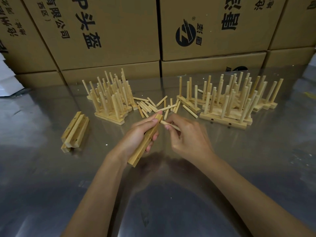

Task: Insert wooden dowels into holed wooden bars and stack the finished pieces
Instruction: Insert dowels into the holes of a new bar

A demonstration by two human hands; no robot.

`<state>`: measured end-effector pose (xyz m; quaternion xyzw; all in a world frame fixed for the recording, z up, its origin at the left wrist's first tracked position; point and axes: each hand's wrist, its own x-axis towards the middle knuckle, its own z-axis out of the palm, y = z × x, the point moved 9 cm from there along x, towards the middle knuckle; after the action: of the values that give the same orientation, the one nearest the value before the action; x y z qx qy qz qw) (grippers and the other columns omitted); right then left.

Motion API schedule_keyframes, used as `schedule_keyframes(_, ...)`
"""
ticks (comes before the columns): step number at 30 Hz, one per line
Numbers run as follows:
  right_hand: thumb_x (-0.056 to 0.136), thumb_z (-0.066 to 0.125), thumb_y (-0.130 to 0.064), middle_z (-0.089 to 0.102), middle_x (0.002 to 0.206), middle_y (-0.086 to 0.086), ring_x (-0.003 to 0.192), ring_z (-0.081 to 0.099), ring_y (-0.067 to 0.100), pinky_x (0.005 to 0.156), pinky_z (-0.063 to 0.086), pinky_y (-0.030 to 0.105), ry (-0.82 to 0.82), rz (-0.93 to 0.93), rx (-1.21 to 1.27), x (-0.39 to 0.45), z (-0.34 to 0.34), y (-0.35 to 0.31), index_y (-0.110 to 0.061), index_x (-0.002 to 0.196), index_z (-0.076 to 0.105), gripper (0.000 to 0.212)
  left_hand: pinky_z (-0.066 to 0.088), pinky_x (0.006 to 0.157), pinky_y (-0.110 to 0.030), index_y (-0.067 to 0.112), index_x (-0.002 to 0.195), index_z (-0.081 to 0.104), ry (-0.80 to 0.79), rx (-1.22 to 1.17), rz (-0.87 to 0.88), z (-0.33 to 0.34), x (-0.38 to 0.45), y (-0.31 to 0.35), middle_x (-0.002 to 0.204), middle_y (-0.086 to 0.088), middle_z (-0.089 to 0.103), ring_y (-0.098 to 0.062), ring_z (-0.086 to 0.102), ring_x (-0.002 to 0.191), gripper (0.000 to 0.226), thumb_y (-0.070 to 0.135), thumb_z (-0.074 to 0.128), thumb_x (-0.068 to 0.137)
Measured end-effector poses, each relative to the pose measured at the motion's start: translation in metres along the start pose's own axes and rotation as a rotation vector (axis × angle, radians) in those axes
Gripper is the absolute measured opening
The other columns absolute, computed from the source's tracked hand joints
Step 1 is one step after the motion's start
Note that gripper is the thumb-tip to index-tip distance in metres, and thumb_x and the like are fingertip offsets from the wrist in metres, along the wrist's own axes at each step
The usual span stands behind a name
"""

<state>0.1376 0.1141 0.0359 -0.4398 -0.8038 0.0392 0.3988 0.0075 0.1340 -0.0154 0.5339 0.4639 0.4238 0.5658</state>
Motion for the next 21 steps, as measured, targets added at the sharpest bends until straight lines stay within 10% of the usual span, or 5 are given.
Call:
schedule_keyframes(8, 0.095, 0.058, -0.021, 0.052, 0.059, -0.013, 0.05, 0.046, 0.005, 0.048, 0.026, 0.021, -0.023, 0.07, 0.05, 0.0, 0.005, 0.009, -0.023, 0.093, 0.062, 0.005, 0.036, 0.043, -0.023, 0.041, 0.135, 0.059, -0.016, 0.027, -0.003, 0.004, -0.002, -0.003, 0.067, -0.005, 0.051, -0.013, 0.043, 0.046, 0.035, 0.031, 0.047, 0.104)
schedule_keyframes(21, 0.107, 0.039, -0.027, 0.026, 0.05, -0.008, 0.038, 0.017, 0.006, 0.036, 0.015, 0.019, -0.456, 0.916, 1.172, -0.03, 0.057, 0.035, -0.011, 0.085, 0.055, 0.031, 0.036, 0.043, -0.024, 0.047, 0.131, 0.061, -0.065, 0.116, 0.031, 0.009, -0.001, -0.004, 0.066, -0.001, 0.051, -0.012, 0.043, 0.047, 0.034, 0.031, 0.049, 0.104)
